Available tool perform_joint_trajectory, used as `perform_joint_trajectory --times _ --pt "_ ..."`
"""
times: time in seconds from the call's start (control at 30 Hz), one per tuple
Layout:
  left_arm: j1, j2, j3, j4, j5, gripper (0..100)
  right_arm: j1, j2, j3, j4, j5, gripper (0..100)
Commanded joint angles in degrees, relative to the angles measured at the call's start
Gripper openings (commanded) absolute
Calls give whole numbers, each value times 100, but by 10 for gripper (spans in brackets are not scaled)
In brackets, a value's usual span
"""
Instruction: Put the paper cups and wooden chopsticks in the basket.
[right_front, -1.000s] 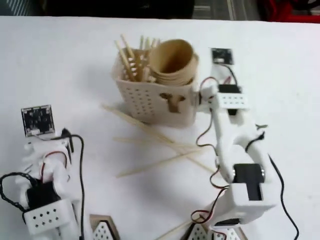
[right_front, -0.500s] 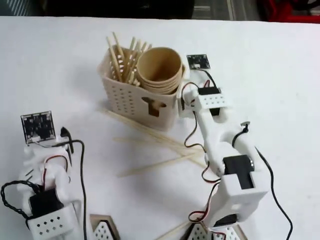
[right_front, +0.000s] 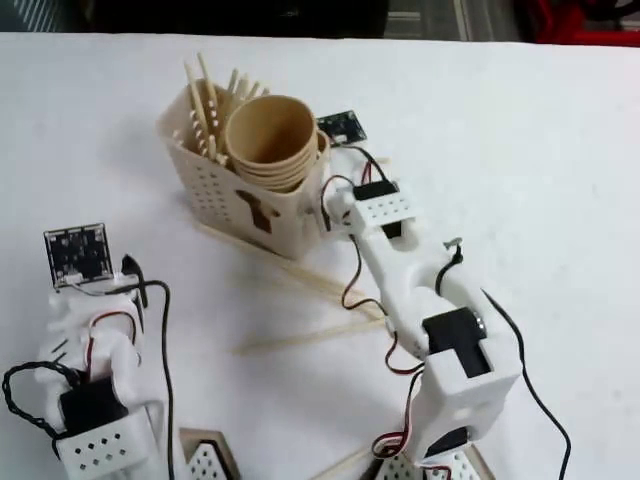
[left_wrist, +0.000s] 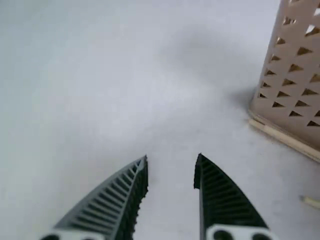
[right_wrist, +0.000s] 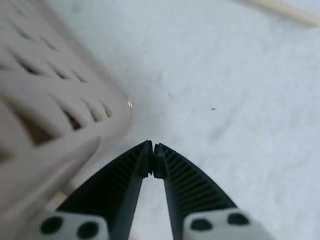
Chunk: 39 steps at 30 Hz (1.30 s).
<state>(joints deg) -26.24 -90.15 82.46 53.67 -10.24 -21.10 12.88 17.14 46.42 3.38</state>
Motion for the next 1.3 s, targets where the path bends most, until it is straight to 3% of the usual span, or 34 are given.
perform_joint_trajectory --times 0.0,0.27,0.6,0.83,1.03,1.27 --pt "-31 -92 -9 -44 -79 162 382 -163 -264 -48 70 18" --pt "-31 -92 0 -44 -79 162 1464 -207 -1415 330 79 18" --pt "-31 -92 9 -44 -79 162 971 681 -2980 321 -70 134" --pt "-31 -92 18 -35 -88 163 936 2167 -4484 514 -1319 138" --pt "-31 -92 18 -26 -88 164 866 3029 -5996 1798 -2259 141" --pt "-31 -92 18 -18 -88 164 796 3996 -7648 2536 -3130 235"
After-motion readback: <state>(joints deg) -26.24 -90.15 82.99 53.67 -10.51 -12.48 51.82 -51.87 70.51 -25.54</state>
